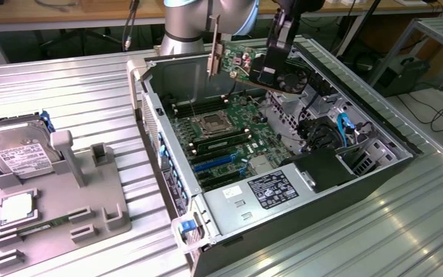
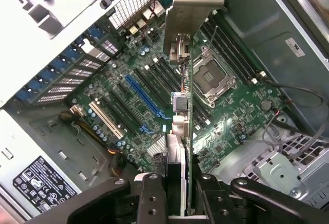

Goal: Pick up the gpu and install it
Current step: 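Insert the gpu into the slot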

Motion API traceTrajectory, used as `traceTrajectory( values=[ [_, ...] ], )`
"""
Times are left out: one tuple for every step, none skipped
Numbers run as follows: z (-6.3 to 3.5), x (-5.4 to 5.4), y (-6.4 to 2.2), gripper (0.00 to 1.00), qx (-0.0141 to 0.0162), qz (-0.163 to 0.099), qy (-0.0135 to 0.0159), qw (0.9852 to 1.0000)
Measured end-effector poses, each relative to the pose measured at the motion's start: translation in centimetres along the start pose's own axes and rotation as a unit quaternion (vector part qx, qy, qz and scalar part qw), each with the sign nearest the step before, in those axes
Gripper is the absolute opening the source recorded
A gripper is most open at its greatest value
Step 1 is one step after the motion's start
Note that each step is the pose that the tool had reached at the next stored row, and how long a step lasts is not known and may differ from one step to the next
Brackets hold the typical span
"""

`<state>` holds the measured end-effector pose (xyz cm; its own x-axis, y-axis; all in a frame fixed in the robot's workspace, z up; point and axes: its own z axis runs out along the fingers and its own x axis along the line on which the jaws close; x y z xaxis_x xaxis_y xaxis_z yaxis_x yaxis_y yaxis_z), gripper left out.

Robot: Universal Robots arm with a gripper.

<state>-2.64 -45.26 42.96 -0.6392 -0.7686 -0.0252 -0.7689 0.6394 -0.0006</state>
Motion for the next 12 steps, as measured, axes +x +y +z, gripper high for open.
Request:
traceTrajectory(
  values=[
    [0.00,0.03,-0.01,0.28,-0.0003,-0.011,-0.0001,0.9999],
    [0.00,0.06,-0.03,0.28,-0.0006,-0.025,0.0000,0.9997],
    [0.00,0.08,-0.04,0.28,-0.0008,-0.032,0.0000,0.9995],
    [0.00,0.10,-0.04,0.28,-0.0010,-0.040,0.0000,0.9992],
    [0.00,0.11,-0.05,0.28,-0.0012,-0.048,0.0000,0.9989],
    [0.01,0.12,-0.06,0.28,-0.0014,-0.055,0.0000,0.9985],
    [0.01,0.13,-0.06,0.28,-0.0015,-0.060,-0.0001,0.9982],
    [0.01,0.14,-0.07,0.28,-0.0016,-0.065,0.0000,0.9979],
    [0.01,0.15,-0.08,0.28,-0.0017,-0.069,0.0000,0.9976],
    [0.01,0.16,-0.08,0.28,-0.0019,-0.074,0.0000,0.9973],
    [0.01,0.16,-0.09,0.28,-0.0020,-0.080,-0.0001,0.9968],
    [0.01,0.17,-0.09,0.28,-0.0021,-0.084,-0.0001,0.9965]
  ],
)
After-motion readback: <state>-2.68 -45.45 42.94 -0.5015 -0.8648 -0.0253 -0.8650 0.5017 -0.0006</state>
